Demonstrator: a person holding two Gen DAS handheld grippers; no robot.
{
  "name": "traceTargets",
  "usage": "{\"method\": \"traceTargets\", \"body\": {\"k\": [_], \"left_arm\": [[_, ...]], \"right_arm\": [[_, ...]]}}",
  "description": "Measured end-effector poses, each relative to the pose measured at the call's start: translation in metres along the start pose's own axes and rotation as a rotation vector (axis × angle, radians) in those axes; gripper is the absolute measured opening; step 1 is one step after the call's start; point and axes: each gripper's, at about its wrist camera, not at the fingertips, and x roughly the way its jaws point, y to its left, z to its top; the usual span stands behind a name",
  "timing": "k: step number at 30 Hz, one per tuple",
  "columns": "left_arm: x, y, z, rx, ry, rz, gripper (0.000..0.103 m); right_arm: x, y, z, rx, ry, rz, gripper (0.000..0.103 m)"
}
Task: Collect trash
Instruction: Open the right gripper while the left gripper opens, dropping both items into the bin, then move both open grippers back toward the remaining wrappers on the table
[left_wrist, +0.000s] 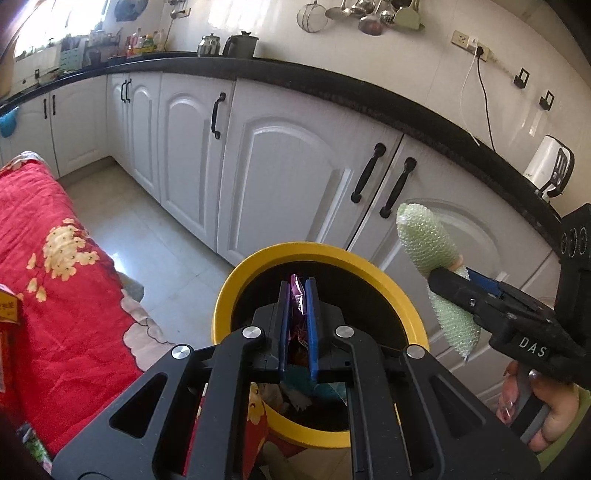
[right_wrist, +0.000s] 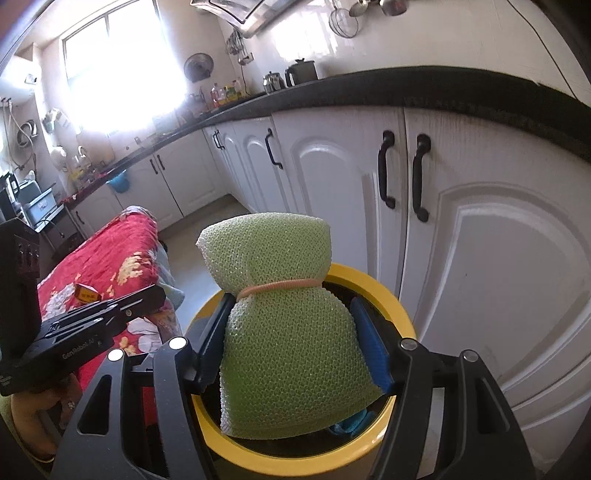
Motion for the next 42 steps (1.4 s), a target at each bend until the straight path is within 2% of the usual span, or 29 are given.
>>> {"method": "traceTargets", "body": {"k": [7, 12, 16, 18, 24, 27, 29, 37, 42], "left_arm": [[0.017, 0.005, -0.005, -0.021, 0.032, -0.003, 0.005], [0.025, 0.008, -0.008, -0.036, 0.054, -0.009, 0.009], [0.027, 0.012, -0.009, -0.052, 0.061, -0.014, 0.028], [0.027, 0.013, -0.010, -0.052, 0.062, -0.013, 0.029], [0.012, 0.018, -0.010, -0.064, 0.029, -0.001, 0.053], [0.002, 0.020, -0.008, -0.074, 0.008, 0.005, 0.072], [-0.004, 0.022, -0.008, -0.075, -0.002, 0.011, 0.091], [-0.031, 0.028, -0.008, -0.082, -0.029, 0.050, 0.093], [-0.052, 0.033, -0.008, -0.084, -0.050, 0.064, 0.093]], "right_arm": [[0.017, -0.009, -0.009, 0.027, 0.043, 0.001, 0.063], [0.024, -0.014, -0.014, 0.048, 0.059, -0.004, 0.068], [0.024, -0.017, -0.017, 0.051, 0.060, -0.016, 0.072], [0.023, -0.018, -0.017, 0.055, 0.060, -0.019, 0.074], [0.012, -0.018, -0.017, 0.064, 0.025, -0.039, 0.083], [0.002, -0.017, -0.014, 0.068, -0.009, -0.051, 0.087], [-0.004, -0.016, -0.013, 0.072, -0.029, -0.062, 0.090], [-0.033, -0.002, -0.006, 0.048, -0.110, -0.077, 0.093], [-0.047, 0.022, 0.003, 0.008, -0.144, -0.045, 0.094]]}}
